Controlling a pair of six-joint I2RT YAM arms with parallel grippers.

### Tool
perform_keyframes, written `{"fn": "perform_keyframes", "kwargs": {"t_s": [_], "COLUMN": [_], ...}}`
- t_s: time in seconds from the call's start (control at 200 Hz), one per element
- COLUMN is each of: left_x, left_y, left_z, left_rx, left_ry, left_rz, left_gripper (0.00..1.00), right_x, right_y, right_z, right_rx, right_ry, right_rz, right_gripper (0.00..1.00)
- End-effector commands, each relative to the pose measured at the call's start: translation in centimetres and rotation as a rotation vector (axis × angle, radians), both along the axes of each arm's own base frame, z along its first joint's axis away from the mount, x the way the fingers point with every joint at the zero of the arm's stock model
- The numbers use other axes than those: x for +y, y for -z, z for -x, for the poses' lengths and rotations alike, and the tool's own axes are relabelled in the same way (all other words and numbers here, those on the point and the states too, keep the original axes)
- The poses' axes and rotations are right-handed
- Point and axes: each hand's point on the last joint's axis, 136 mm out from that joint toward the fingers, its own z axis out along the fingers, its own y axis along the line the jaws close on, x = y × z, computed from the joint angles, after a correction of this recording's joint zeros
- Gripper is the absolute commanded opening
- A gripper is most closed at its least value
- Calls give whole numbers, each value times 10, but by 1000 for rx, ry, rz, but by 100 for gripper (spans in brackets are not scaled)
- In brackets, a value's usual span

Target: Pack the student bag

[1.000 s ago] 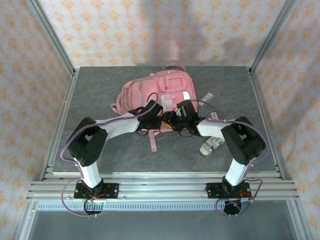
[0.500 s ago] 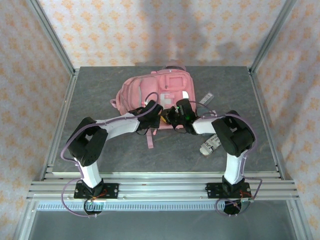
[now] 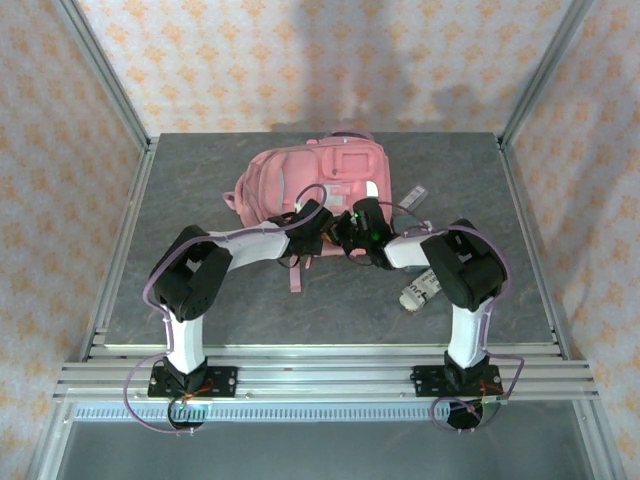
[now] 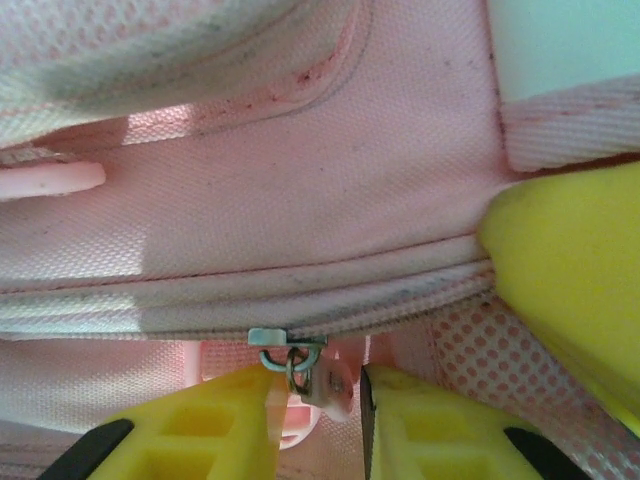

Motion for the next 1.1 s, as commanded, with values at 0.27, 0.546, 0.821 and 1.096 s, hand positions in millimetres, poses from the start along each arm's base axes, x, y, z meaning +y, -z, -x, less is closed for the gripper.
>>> {"fn": "perform_keyframes", "kwargs": {"t_s": [0.27,0.546,0.821,1.096], "left_x": [20,62,121,69], "left_y": [21,-24,-28,-49], "left_z": [1,10,22,12], "left_rx": [50,-3,8,-40], "left_ry": [-26,-78,-190,-39], "left_rz": [-45,-78,-119,72], "left_gripper": [0,0,0,31], "right_x": [-31,-37,-42,-40], "right_y": [59,54,58,49], "right_z": [9,8,11,9], "right_rx": [197,161,164,127], "right_ry": [107,107,110,83], "right_rz": [69,119,139,153], "right_gripper": [0,0,0,0]}}
